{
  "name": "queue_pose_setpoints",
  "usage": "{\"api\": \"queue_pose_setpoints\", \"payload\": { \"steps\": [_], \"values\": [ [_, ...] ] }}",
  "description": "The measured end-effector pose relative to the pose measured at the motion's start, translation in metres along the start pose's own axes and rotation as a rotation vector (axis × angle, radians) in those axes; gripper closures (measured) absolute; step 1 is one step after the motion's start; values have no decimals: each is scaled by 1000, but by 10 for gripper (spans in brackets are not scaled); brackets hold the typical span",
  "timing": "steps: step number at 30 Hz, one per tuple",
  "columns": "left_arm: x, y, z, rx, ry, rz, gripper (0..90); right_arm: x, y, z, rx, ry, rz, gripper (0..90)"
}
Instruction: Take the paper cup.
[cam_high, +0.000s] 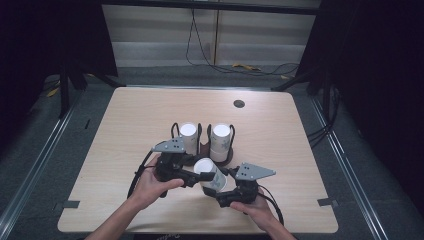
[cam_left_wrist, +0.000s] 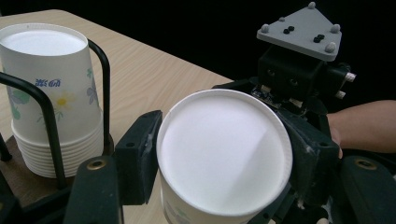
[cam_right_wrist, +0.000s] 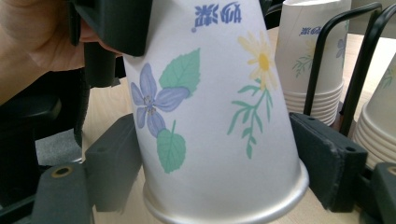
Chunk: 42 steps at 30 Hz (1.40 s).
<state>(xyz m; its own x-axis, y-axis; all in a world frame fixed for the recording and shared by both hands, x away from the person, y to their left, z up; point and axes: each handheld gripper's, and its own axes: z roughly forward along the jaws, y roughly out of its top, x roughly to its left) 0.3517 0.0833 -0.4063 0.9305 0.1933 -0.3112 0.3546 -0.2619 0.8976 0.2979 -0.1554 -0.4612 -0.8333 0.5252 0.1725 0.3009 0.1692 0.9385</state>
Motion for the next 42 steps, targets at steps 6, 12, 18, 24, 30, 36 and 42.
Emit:
{"api": "queue_pose_setpoints", "payload": {
  "steps": [6,12,18,24,30,36,42],
  "values": [
    [1,-1,1,7,2,-5,342,-1,0,-1,10,1,-6,232],
    [1,-2,4,23,19,5,263,-2,0,0,28,4,0,236],
    [1,-2,5,34,22,16,208,-2,0,1,42,11,-5,245],
    [1,-3,4,36,33,31,196,-3,1,0,69,17,-1,251],
    [0,-3,1,58,47,60,193,-5,3,-1,136,6,-3,259],
    [-1,-1,-2,53,48,69,214,-9,6,-4,187,6,2,266],
    [3,-4,-8,43,72,77,199,-10,14,-7,226,-12,-28,271]
  ]
}}
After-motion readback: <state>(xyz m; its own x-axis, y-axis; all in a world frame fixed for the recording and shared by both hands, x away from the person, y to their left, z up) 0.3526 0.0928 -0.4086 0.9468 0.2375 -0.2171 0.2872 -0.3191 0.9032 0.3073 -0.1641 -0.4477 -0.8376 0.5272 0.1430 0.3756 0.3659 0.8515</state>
